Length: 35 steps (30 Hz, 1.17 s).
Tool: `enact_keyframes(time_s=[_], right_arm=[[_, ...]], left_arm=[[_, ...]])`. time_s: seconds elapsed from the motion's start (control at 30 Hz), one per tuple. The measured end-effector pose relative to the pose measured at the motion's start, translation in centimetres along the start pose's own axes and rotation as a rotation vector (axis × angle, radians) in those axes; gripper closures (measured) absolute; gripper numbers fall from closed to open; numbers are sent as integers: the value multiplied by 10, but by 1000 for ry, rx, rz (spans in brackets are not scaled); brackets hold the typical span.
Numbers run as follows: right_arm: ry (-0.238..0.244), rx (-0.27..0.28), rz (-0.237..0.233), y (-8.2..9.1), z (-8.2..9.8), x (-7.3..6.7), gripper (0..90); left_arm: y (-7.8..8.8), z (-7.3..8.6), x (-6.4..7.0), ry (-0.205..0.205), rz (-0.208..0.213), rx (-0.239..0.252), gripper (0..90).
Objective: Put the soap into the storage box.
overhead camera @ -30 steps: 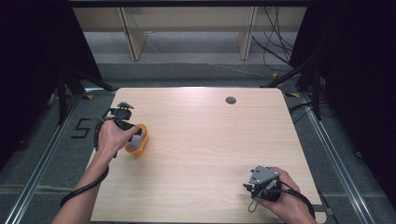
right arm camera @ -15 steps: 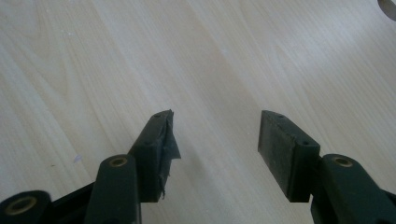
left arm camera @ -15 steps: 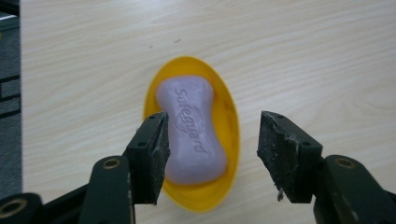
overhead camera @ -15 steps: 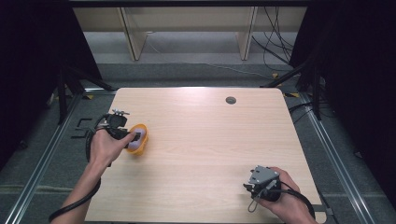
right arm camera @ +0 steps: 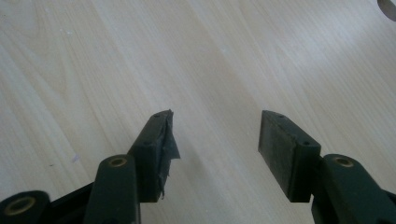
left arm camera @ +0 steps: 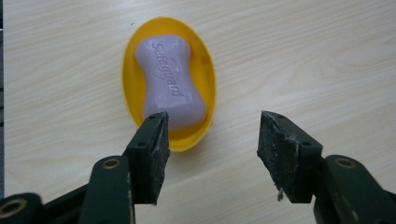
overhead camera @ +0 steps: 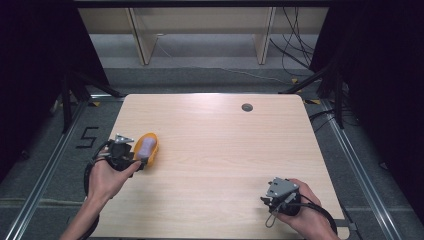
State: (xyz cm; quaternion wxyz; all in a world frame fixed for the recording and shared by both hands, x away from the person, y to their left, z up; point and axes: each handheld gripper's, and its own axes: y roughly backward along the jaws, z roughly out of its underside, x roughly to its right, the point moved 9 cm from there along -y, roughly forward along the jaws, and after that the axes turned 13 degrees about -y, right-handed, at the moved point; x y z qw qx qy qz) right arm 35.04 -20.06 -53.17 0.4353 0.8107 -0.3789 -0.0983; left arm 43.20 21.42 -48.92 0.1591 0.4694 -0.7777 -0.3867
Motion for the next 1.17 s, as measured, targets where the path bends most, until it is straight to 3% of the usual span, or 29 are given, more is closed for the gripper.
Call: enact_keyframes(time_s=[0.2, 0.37, 0.63, 0.67, 0.77, 0.83, 0.87, 0.9, 0.97, 1.03, 1.07, 1.17], right_arm=[[-7, -2, 2, 0, 0, 0, 456], [30, 11, 3, -1, -1, 2, 455], [28, 11, 0, -1, -1, 2, 452], [28, 11, 0, -1, -1, 2, 452], [26, 5, -7, -2, -1, 1, 452], [22, 5, -8, -2, -1, 0, 452], [31, 6, -9, -2, -1, 1, 452], [31, 6, -9, -2, -1, 1, 452], [47, 8, 1, -3, -1, 2, 452], [44, 9, 0, -3, -1, 2, 452], [46, 10, -2, -3, -1, 2, 452], [33, 15, 0, -2, -1, 2, 452]], left_arm=[[5, 12, 8, -15, 0, 6, 426], [6, 27, 14, -18, 7, 15, 426], [-9, 68, 26, -44, 41, 35, 437], [-9, 68, 26, -44, 41, 35, 438], [-12, 74, 32, -35, 42, 97, 443], [-11, 76, 32, -48, 49, 96, 445], [-13, 74, 36, -8, 47, 127, 446], [-11, 79, 35, -50, 56, 83, 446], [-16, 80, 40, -24, 84, 97, 455], [-17, 81, 41, -20, 86, 97, 463], [-16, 82, 39, -43, 91, 83, 464], [-15, 81, 37, -47, 83, 87, 467]])
